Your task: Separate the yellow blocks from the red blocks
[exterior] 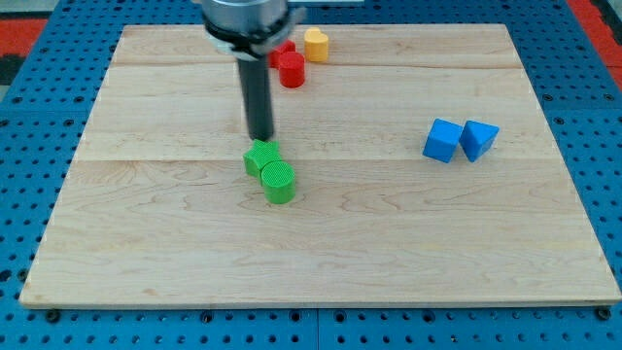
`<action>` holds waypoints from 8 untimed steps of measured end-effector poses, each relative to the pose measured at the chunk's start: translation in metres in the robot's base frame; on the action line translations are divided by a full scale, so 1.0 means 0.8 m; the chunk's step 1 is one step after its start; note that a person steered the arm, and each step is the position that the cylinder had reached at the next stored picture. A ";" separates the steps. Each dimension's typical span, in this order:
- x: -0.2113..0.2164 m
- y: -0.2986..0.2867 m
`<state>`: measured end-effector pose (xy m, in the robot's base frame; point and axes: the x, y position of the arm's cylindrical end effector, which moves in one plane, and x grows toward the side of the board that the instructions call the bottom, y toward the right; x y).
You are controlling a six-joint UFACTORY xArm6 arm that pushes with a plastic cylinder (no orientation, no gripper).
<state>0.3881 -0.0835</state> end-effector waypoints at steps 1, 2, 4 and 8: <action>-0.067 -0.084; -0.131 -0.109; -0.230 -0.069; -0.209 0.113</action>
<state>0.2211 0.0065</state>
